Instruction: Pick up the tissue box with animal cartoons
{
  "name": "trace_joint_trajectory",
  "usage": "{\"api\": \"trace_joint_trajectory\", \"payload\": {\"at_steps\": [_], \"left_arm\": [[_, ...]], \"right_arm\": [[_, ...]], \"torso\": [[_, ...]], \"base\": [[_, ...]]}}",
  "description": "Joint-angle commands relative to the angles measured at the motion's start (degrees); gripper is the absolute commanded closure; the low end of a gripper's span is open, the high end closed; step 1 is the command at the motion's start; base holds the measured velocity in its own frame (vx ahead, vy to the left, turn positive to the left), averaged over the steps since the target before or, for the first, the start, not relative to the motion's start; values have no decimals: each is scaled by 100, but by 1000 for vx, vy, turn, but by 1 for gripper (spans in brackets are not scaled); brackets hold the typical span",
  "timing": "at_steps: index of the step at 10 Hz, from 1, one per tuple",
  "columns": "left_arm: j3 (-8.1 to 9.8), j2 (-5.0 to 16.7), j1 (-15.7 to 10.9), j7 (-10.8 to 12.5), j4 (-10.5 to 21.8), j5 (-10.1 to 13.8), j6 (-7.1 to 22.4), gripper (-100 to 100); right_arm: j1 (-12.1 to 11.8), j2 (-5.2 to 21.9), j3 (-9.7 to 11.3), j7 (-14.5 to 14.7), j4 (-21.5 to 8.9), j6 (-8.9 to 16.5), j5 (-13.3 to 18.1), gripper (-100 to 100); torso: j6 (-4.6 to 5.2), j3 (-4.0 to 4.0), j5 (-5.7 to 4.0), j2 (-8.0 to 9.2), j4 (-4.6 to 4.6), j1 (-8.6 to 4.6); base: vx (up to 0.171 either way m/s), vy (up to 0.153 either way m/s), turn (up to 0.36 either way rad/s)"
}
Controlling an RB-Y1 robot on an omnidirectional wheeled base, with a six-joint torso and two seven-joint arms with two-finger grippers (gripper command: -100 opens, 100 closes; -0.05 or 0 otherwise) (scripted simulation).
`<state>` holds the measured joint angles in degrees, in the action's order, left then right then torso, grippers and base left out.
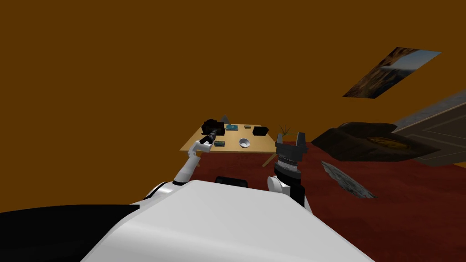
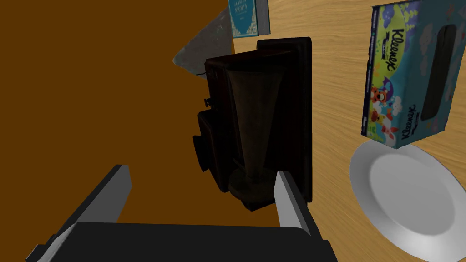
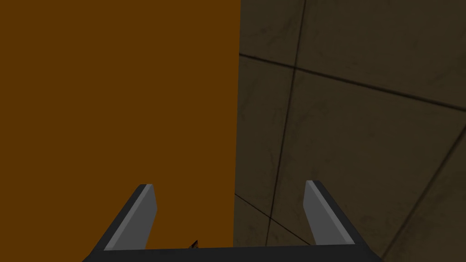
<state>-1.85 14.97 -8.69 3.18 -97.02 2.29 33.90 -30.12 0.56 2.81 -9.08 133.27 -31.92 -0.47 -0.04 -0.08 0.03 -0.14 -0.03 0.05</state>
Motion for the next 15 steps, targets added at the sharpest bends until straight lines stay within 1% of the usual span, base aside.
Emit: {"api": "trace_joint_trajectory", "payload": {"at_steps": [1, 2, 3, 4, 5, 6, 7, 8, 9, 10, 11, 12, 13, 14, 15], "left_arm": [[56, 15, -198, 55, 286, 68, 286, -100], [56, 15, -198, 55, 290, 68, 429, -100], [56, 15, -198, 55, 290, 68, 472, -100], [106, 28, -336, 107, 529, 134, 705, -100], [106, 28, -336, 107, 529, 134, 782, -100], [158, 37, -465, 164, 770, 202, 986, -100], [158, 37, -465, 164, 770, 202, 1083, -100], [211, 41, -587, 224, 1011, 271, 1241, -100], [211, 41, -587, 224, 1011, 271, 1374, -100], [263, 40, -699, 286, 1249, 339, 1534, -100], [263, 40, -699, 286, 1249, 339, 1655, -100], [315, 35, -803, 348, 1483, 406, 1829, -100], [315, 35, -803, 348, 1483, 406, 1924, -100], [366, 27, -897, 411, 1710, 471, 2137, -100], [366, 27, -897, 411, 1710, 471, 2182, -100]], "right_arm": [[0, 0, 0, 0, 0, 0, 0, 0], [0, 0, 0, 0, 0, 0, 0, 0], [0, 0, 0, 0, 0, 0, 0, 0], [0, 0, 0, 0, 0, 0, 0, 0], [0, 0, 0, 0, 0, 0, 0, 0], [0, 0, 0, 0, 0, 0, 0, 0], [0, 0, 0, 0, 0, 0, 0, 0], [0, 0, 0, 0, 0, 0, 0, 0], [0, 0, 0, 0, 0, 0, 0, 0], [0, 0, 0, 0, 0, 0, 0, 0], [0, 0, 0, 0, 0, 0, 0, 0], [-1, 0, 0, 0, 0, 0, 0, 0], [0, 0, 0, 0, 0, 0, 0, 0], [-1, 0, 0, 0, 0, 0, 0, 0], [0, 0, 0, 0, 0, 0, 0, 0]], "torso": [[0, 0, 0, 0, 0, 0], [2, -1, 0, -2, -1, -1], [0, -1, 0, -3, 0, -2], [-1, 0, -1, 1, 0, -4], [2, -1, -1, -3, 0, -5], [-1, -2, -1, -3, -1, -3], [1, -3, -1, -6, -1, -3], [0, -4, -1, -7, -2, -3], [1, -6, -1, -11, -2, -6], [0, -6, -1, -10, -3, -7], [1, -8, -2, -14, -3, -9], [-1, -7, -2, -11, -3, -7], [1, -8, -1, -15, -3, -6], [-1, -7, -1, -11, -3, -6], [0, -9, -1, -15, -4, -8]], "base": [[21, 13, -69], [20, 9, -37], [10, 2, 7], [22, 2, -75], [23, 7, -37], [33, 6, -56], [34, 7, -33], [43, -2, -72], [41, -2, -32], [49, -8, -55], [45, -2, -31], [50, 1, -58], [46, 2, -33], [56, -6, -50], [47, -3, -28]]}}
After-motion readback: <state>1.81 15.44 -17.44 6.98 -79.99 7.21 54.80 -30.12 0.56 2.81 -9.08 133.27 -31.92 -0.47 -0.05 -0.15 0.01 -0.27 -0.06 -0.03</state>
